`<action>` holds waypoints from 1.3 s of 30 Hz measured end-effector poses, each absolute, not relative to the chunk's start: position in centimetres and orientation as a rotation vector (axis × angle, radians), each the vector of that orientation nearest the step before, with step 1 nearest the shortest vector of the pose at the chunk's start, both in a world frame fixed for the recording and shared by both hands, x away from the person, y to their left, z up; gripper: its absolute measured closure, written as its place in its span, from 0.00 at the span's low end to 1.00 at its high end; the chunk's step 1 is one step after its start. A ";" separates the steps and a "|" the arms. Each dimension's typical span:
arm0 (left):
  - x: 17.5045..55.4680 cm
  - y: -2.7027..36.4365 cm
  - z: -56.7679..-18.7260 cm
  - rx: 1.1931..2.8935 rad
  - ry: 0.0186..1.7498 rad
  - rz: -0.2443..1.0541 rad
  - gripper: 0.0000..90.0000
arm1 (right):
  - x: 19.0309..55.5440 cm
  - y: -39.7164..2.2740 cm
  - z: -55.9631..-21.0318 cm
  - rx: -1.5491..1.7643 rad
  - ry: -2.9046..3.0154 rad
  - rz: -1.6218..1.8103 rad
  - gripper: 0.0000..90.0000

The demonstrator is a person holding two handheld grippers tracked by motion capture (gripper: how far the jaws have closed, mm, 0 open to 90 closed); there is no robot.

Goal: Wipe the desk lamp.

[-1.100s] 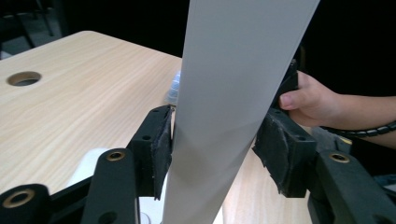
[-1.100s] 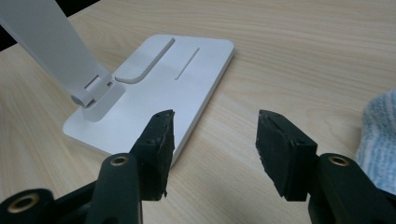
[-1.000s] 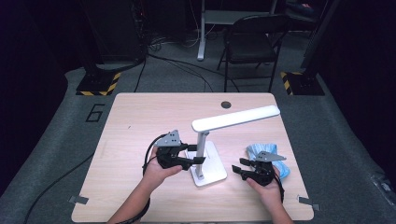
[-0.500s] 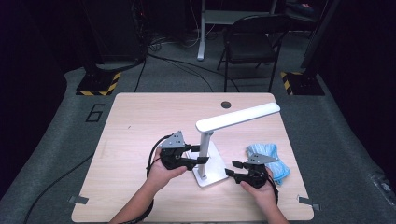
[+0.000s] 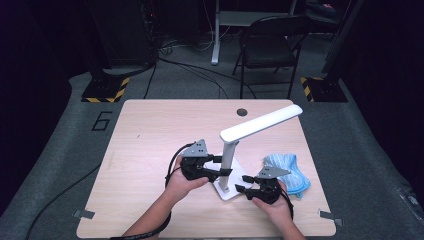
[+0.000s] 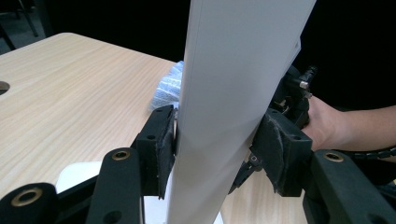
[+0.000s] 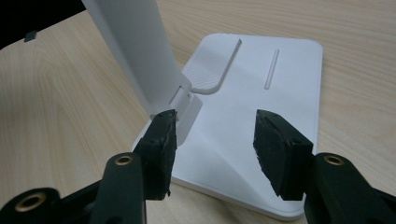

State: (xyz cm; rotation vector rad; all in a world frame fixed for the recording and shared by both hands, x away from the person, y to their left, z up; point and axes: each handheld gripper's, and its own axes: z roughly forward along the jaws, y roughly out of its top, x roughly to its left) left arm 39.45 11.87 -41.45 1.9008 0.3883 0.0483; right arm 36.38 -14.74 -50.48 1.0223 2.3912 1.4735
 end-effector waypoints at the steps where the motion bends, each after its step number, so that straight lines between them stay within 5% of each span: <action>1: 39.5 11.8 -41.5 1.904 0.388 0.042 0.54 | 36.4 -14.8 -50.5 1.008 2.396 1.480 0.54; 39: 40.2 9.9 -41.4 1.937 0.344 0.032 0.51 | 36.4 -12.4 -50.6 0.906 2.456 1.501 0.67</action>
